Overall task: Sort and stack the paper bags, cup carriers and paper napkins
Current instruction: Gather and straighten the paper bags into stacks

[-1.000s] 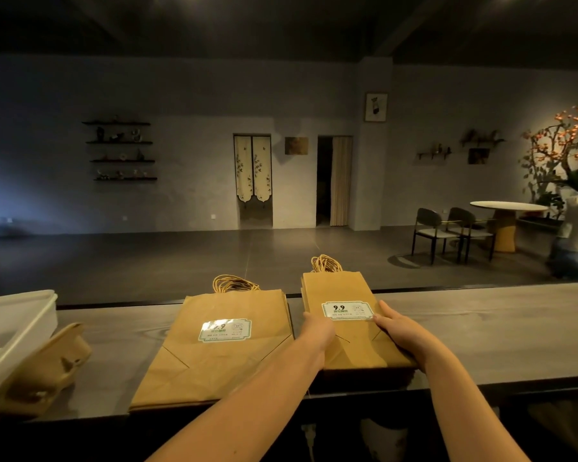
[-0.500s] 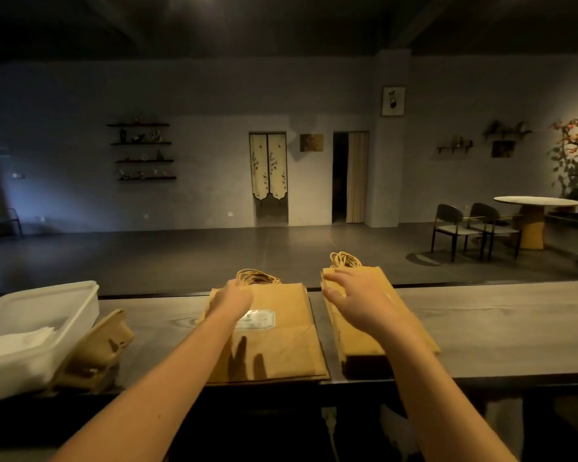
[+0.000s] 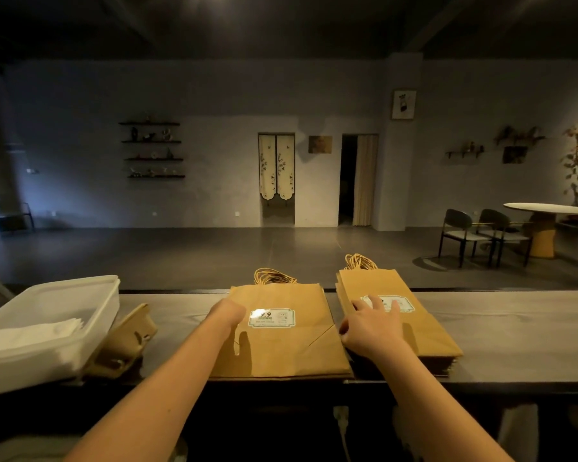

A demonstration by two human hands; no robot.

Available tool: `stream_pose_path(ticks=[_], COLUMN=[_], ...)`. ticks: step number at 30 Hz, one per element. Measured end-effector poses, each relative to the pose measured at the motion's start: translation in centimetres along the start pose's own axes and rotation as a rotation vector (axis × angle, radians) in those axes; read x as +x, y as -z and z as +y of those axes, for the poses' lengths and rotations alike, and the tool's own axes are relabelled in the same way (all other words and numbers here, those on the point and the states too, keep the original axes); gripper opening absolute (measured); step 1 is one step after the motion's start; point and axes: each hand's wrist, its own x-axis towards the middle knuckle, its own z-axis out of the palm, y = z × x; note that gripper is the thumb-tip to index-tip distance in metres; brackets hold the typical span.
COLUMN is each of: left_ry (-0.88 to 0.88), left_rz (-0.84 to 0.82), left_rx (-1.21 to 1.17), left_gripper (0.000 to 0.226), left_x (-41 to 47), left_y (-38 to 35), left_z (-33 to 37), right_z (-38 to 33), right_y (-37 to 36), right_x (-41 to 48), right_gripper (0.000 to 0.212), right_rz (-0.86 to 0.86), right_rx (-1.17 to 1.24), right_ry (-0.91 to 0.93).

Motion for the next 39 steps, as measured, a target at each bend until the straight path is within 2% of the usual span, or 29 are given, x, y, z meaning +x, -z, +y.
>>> stream_pose_path(ticks=[2, 3, 6, 8, 10, 13, 15, 18, 25, 28, 33, 39], left_ry=[-0.062, -0.126, -0.446, -0.535, -0.378, -0.097, -0.055, -0.125, -0.537, -0.628, -0.701, -0.88], left_rz=[-0.008, 0.025, 0.293, 0.483, 0.494, 0.296, 0.229, 0.249, 0.322, 0.357, 0.319, 0.471], left_rx=[0.023, 0.091, 0.264, 0.479, 0.733, 0.951, 0.913, 0.796, 0.744, 0.783, 0.614, 0.475], left_gripper=[0.019, 0.029, 0.041, 0.041, 0.047, 0.05, 0.045, 0.042, 0.049, 0.055, 0.068, 0.06], left_x=[-0.8, -1.5, -4.8, -6.6, -7.0, -7.1, -6.7, -5.6, -5.3, -4.6, -4.8, -8.0], left_y=[0.4, 0.9, 3.6, 6.9, 9.9, 11.9, 11.7, 10.7, 6.5, 5.1, 5.0, 7.2], left_z=[0.3, 0.2, -0.3, -1.2, -2.8, -5.3, -6.8, -8.0, -8.8, -10.0, -11.1, -11.6], right_z=[-0.5, -1.0, -2.8, -4.8, -7.0, -9.5, -10.8, -12.0, -13.2, -13.4, -13.9, -15.3], right_y=[0.9, 1.3, 2.3, 2.4, 2.0, 1.6, 1.8, 2.0, 1.0, 0.4, 0.2, 0.4], right_x=[-0.4, -0.6, -1.5, -2.0, -2.4, -2.8, -3.2, -4.1, -5.4, -5.7, -6.0, -7.4], right_gripper=[0.034, 0.034, 0.032, 0.031, 0.031, 0.033, 0.034, 0.033, 0.031, 0.03, 0.027, 0.024], right_rz=[0.081, 0.127, 0.278, 0.338, 0.344, 0.32, 0.279, 0.228, 0.198, 0.202, 0.306, 0.462], right_rx=[0.049, 0.076, 0.161, 0.18, 0.203, 0.21, 0.217, 0.242, 0.291, 0.312, 0.368, 0.478], right_ry=[0.001, 0.007, 0.048, 0.123, 0.204, 0.291, 0.33, 0.36, 0.382, 0.39, 0.398, 0.42])
